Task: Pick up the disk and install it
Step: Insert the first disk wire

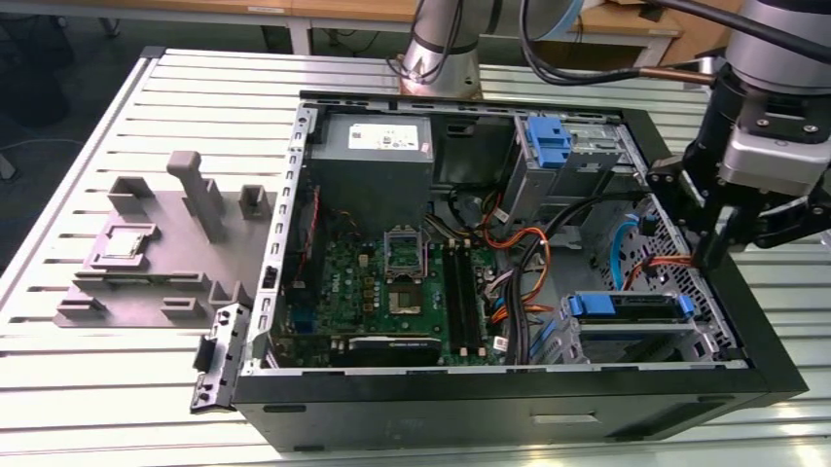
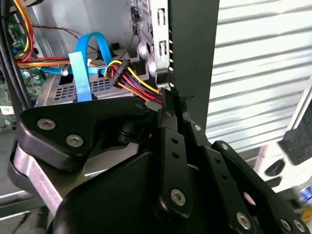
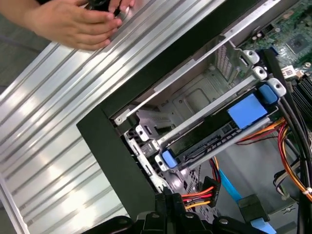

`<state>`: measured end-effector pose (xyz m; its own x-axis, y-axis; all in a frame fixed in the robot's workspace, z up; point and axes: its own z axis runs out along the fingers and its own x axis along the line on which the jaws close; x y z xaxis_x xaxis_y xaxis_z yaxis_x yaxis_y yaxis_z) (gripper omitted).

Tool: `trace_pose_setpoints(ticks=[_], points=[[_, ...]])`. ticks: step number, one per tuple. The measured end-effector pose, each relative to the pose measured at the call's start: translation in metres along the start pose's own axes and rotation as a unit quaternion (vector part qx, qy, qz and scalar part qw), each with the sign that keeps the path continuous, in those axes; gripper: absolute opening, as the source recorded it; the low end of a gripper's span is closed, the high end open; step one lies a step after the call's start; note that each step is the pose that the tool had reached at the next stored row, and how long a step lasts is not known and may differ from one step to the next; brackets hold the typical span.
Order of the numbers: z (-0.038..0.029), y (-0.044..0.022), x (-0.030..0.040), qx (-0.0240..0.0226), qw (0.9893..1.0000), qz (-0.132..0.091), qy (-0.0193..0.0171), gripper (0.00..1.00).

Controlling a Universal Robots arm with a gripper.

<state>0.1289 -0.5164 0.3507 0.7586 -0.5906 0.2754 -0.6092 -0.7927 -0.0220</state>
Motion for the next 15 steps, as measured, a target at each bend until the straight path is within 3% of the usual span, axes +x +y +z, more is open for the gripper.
trace_pose_setpoints(ticks=[4, 8, 12, 15], points=[[0.0001, 0.0, 0.0, -0.0105, 0.9993, 0.035, 0.0012, 0.17], [0.0003, 0.0, -0.0001, -0.0204, 0.9974, 0.069, 0.0019, 0.17], [0.0004, 0.0, -0.0001, -0.0306, 0.994, 0.105, 0.0028, 0.17], [0.0006, 0.0, -0.0002, -0.0381, 0.9907, 0.13, 0.0034, 0.17]])
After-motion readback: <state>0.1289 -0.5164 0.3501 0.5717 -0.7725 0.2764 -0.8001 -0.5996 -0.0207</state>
